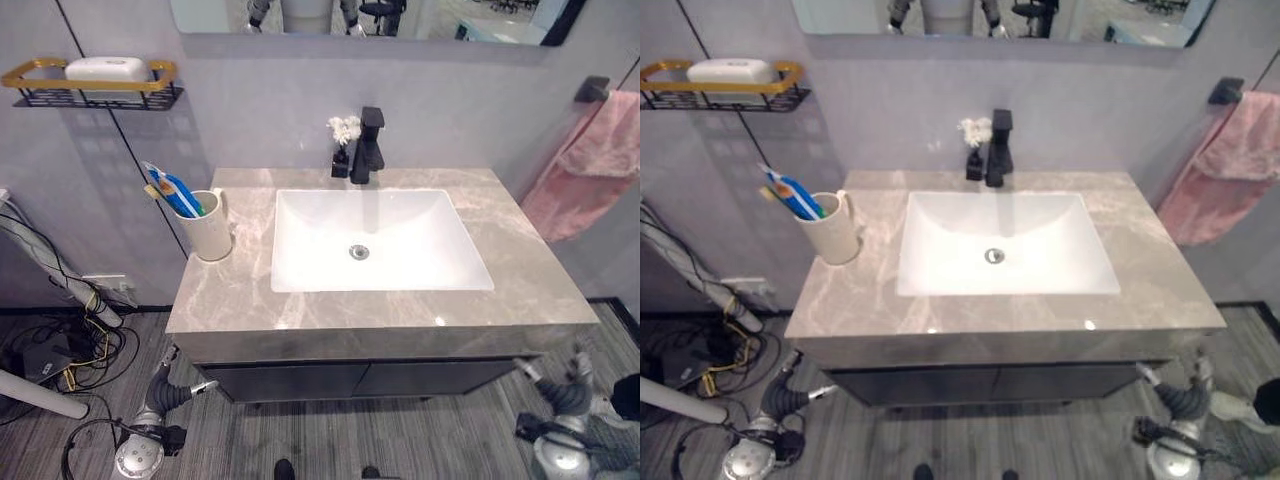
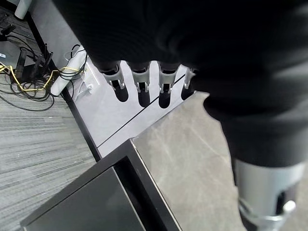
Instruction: Put brush and paste in cup on sink, flatten towel.
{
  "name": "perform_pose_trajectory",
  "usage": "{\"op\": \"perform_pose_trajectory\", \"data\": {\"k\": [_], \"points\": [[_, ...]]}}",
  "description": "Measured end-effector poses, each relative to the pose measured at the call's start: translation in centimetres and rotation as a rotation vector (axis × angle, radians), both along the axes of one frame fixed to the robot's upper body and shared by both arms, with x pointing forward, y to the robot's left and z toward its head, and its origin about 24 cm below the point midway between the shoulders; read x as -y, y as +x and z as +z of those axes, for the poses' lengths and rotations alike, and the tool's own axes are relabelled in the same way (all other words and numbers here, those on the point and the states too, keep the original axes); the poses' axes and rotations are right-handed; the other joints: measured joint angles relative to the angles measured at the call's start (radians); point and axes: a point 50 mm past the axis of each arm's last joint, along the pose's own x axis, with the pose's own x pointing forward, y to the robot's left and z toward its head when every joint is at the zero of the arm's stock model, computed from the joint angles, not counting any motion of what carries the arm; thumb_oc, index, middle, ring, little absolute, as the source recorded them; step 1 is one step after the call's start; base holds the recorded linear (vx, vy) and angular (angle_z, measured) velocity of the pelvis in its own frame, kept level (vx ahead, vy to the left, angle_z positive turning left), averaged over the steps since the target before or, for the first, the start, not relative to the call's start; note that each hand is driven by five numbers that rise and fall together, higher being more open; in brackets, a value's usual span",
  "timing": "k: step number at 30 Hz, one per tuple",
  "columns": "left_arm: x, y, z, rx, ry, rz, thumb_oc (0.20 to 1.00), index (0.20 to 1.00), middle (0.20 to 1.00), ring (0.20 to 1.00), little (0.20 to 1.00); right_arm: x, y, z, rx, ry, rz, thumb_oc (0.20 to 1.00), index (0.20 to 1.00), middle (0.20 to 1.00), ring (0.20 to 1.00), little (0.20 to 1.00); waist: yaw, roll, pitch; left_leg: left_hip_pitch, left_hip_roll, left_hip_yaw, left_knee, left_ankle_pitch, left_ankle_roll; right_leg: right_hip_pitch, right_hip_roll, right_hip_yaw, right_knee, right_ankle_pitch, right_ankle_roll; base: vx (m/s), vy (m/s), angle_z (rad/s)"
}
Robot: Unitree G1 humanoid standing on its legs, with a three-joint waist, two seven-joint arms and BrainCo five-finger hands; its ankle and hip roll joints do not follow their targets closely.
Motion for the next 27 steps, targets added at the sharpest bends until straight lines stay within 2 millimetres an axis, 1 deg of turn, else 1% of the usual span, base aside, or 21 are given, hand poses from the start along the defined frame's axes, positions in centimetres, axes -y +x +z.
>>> {"op": "perform_pose_trajectory", "data": {"k": [1, 2, 3, 5, 7, 8, 9, 10, 11, 12, 13, 15, 16, 21, 24, 25, 26, 27], "points": [[0.1, 0.1, -0.4, -0.022, -0.008, -0.004, 1.0, 1.0, 1.0, 1.0, 1.0, -0.2, -2.3, -2.7, -0.14, 0.089, -0.037, 1.0, 1.0, 1.0, 1.0, 1.0, 0.002, -0.003, -0.002, 0.004, 0.003, -0.021, -0.001, 0.0, -0.001, 0.03, 0.001, -0.019, -0.032, 0.006, -0.003, 0.06, -0.062, 0.33], [0.2, 0.1, -0.5, -0.021, -0.015, -0.002, 1.0, 1.0, 1.0, 1.0, 1.0, -0.4, -4.0, -4.2, -0.241, 0.132, -0.053, 1.0, 1.0, 1.0, 1.0, 1.0, 0.008, -0.007, -0.007, 0.006, 0.005, -0.027, 0.0, 0.002, -0.005, 0.049, 0.004, -0.029, -0.059, 0.019, -0.011, 0.05, -0.048, 0.33], [0.2, 0.1, -0.5, -0.02, -0.019, 0.001, 1.0, 1.0, 1.0, 1.0, 1.0, -0.7, -4.5, -5.0, -0.287, 0.169, -0.056, 1.0, 1.0, 1.0, 1.0, 1.0, 0.009, -0.008, -0.008, 0.006, 0.006, -0.032, 0.0, 0.004, -0.007, 0.061, 0.007, -0.035, -0.076, 0.027, -0.008, 0.06, -0.055, 0.11], [0.4, 0.1, -0.8, -0.026, -0.032, 0.009, 1.0, 1.0, 1.0, 1.0, 1.0, -1.5, -3.2, -5.1, -0.269, 0.208, 0.002, 1.0, 1.0, 1.0, 1.0, 1.0, 0.006, -0.001, -0.012, 0.009, 0.006, -0.034, 0.0, 0.004, -0.008, 0.077, 0.009, -0.037, -0.098, 0.039, -0.013, 0.05, -0.05, 0.05], [1.0, 0.1, -1.1, -0.023, -0.056, 0.021, 1.0, 1.0, 1.0, 1.0, 1.0, -1.7, -2.2, -4.7, -0.218, 0.229, 0.009, 1.0, 1.0, 1.0, 1.0, 1.0, 0.007, 0.002, -0.015, 0.012, 0.004, -0.037, 0.0, 0.003, -0.008, 0.084, 0.007, -0.04, -0.105, 0.04, -0.013, 0.04, -0.038, 0.03], [1.3, -0.1, -1.6, -0.059, -0.076, 0.019, 1.0, 1.0, 1.0, 1.0, 1.0, -2.1, -0.9, -4.5, -0.191, 0.248, 0.032, 1.0, 1.0, 1.0, 1.0, 1.0, 0.028, -0.001, -0.044, 0.021, 0.004, -0.044, 0.0, -0.002, -0.014, 0.096, 0.006, -0.048, -0.108, 0.04, -0.015, 0.07, -0.009, 0.11], [1.4, -0.7, -2.8, -0.101, -0.261, 0.144, 1.0, 1.0, 1.0, 1.0, 1.0, -2.3, -1.7, -5.9, -0.232, 0.391, -0.038, 1.0, 1.0, 1.0, 1.0, 1.0, 0.025, 0.003, -0.062, -0.003, 0.007, -0.056, 0.0, 0.001, -0.018, 0.066, 0.003, -0.058, -0.091, 0.027, -0.014, 0.09, -0.006, 0.18], [1.6, -0.9, -3.7, -0.137, -0.318, 0.189, 1.0, 1.0, 1.0, 1.0, 1.0, -2.7, -2.2, -6.7, -0.267, 0.452, -0.07, 1.0, 1.0, 1.0, 1.0, 1.0, 0.027, 0.01, -0.065, -0.015, 0.007, -0.068, -0.001, 0.003, -0.022, 0.052, 0.004, -0.064, -0.081, 0.016, -0.019, 0.08, -0.004, 0.21], [1.9, -1.3, -4.3, -0.171, -0.344, 0.206, 1.0, 1.0, 1.0, 1.0, 1.0, -3.2, -2.6, -7.2, -0.284, 0.492, -0.085, 1.0, 1.0, 1.0, 1.0, 1.0, 0.027, 0.01, -0.064, -0.016, 0.009, -0.071, 0.0, 0.004, -0.023, 0.049, 0.005, -0.067, -0.078, 0.016, -0.02, 0.08, 0.005, 0.1], [2.2, -2.5, -5.3, -0.224, -0.379, 0.237, 1.0, 1.0, 1.0, 1.0, 1.0, -3.7, -3.2, -7.6, -0.306, 0.519, -0.092, 1.0, 1.0, 1.0, 1.0, 1.0, 0.027, 0.018, -0.059, -0.016, 0.011, -0.071, 0.0, 0.004, -0.023, 0.049, 0.008, -0.066, -0.078, 0.014, -0.023, 0.08, 0.003, 0.02], [2.6, -3.7, -5.9, -0.265, -0.397, 0.254, 1.0, 1.0, 1.0, 1.0, 1.0, -3.8, -3.4, -7.7, -0.316, 0.53, -0.086, 1.0, 1.0, 1.0, 1.0, 1.0, 0.029, 0.026, -0.054, -0.016, 0.013, -0.072, -0.001, 0.004, -0.023, 0.054, 0.009, -0.07, -0.088, 0.016, -0.024, 0.09, 0.005, 0.03], [2.8, -4.4, -6.3, -0.283, -0.406, 0.27, 1.0, 1.0, 1.0, 1.0, 1.0, -3.5, -3.4, -7.6, -0.322, 0.521, -0.081, 1.0, 1.0, 1.0, 1.0, 1.0, 0.03, 0.046, -0.044, -0.016, 0.015, -0.076, -0.001, 0.005, -0.023, 0.063, 0.012, -0.082, -0.103, 0.021, -0.027, 0.04, 0.001, 0.07], [2.6, -4.6, -6.3, -0.285, -0.405, 0.278, 1.0, 1.0, 1.0, 1.0, 1.0, -3.5, -3.1, -7.6, -0.319, 0.523, -0.076, 1.0, 1.0, 1.0, 1.0, 1.0, 0.032, 0.05, -0.042, -0.016, 0.018, -0.08, -0.001, 0.006, -0.024, 0.067, 0.016, -0.083, -0.107, 0.021, -0.029, 0.02, 0.002, 0.05], [1.7, -5.2, -6.5, -0.29, -0.395, 0.329, 1.0, 1.0, 1.0, 1.0, 1.0, -3.9, -1.6, -7.3, -0.324, 0.497, 0.001, 1.0, 1.0, 1.0, 1.0, 1.0, 0.038, 0.049, -0.037, -0.012, 0.03, -0.081, -0.001, 0.006, -0.03, 0.078, 0.03, -0.083, -0.121, 0.026, -0.041, 0.0, 0.007, 0.02], [1.7, -5.1, -6.4, -0.289, -0.394, 0.327, 1.0, 1.0, 1.0, 1.0, 1.0, -4.3, -1.3, -7.3, -0.357, 0.468, 0.073, 1.0, 1.0, 1.0, 1.0, 1.0, 0.053, 0.042, -0.021, -0.013, 0.037, -0.097, -0.001, 0.011, -0.037, 0.087, 0.04, -0.097, -0.121, 0.026, -0.047, -0.04, 0.049, 0.13], [1.8, -4.9, -6.4, -0.284, -0.395, 0.323, 1.0, 1.0, 1.0, 1.0, 1.0, -4.3, -1.3, -7.3, -0.361, 0.464, 0.079, 1.0, 1.0, 1.0, 1.0, 1.0, 0.057, 0.043, -0.013, -0.014, 0.037, -0.106, -0.001, 0.013, -0.039, 0.095, 0.04, -0.114, -0.121, 0.025, -0.047, -0.1, 0.096, 0.54], [1.9, -4.1, -6.2, -0.266, -0.397, 0.312, 1.0, 1.0, 1.0, 1.0, 1.0, -4.3, -1.1, -7.2, -0.367, 0.442, 0.105, 1.0, 1.0, 1.0, 1.0, 1.0, 0.06, 0.047, -0.001, -0.036, 0.032, -0.144, -0.001, 0.026, -0.046, 0.094, 0.043, -0.15, -0.114, 0.023, -0.047, -0.08, 0.104, 0.75], [1.9, -3.5, -6.0, -0.251, -0.397, 0.302, 1.0, 1.0, 1.0, 1.0, 1.0, -4.3, -0.8, -7.0, -0.359, 0.432, 0.122, 1.0, 1.0, 1.0, 1.0, 1.0, 0.06, 0.051, 0.01, -0.05, 0.03, -0.164, 0.0, 0.034, -0.046, 0.092, 0.041, -0.176, -0.114, 0.023, -0.048, -0.03, 0.107, 0.85]]}}
